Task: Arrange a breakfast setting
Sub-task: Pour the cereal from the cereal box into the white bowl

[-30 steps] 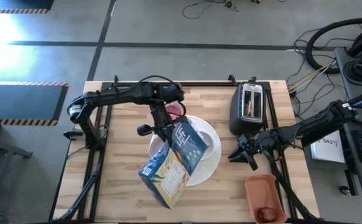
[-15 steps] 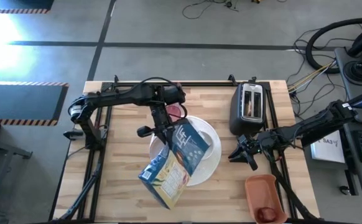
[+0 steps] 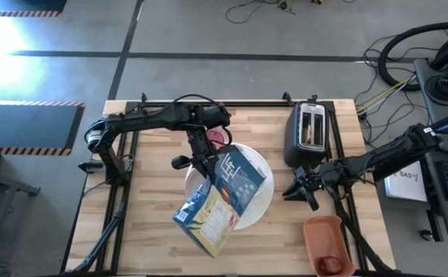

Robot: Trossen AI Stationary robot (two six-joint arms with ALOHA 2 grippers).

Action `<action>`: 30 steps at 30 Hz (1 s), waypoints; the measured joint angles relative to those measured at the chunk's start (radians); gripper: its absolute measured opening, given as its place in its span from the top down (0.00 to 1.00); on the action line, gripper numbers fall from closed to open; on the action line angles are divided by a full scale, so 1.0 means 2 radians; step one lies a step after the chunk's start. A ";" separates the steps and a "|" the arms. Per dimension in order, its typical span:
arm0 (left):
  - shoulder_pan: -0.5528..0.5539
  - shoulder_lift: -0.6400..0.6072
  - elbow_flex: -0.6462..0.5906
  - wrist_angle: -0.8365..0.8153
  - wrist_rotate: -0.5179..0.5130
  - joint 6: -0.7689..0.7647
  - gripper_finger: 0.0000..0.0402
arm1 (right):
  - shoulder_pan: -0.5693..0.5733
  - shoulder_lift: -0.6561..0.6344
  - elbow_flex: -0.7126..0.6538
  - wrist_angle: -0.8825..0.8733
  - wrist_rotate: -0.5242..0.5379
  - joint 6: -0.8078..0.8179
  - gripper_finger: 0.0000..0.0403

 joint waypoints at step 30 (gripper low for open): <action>0.014 0.004 -0.005 -0.065 0.002 -0.033 1.00 | 0.000 0.000 0.000 0.000 0.000 0.000 0.76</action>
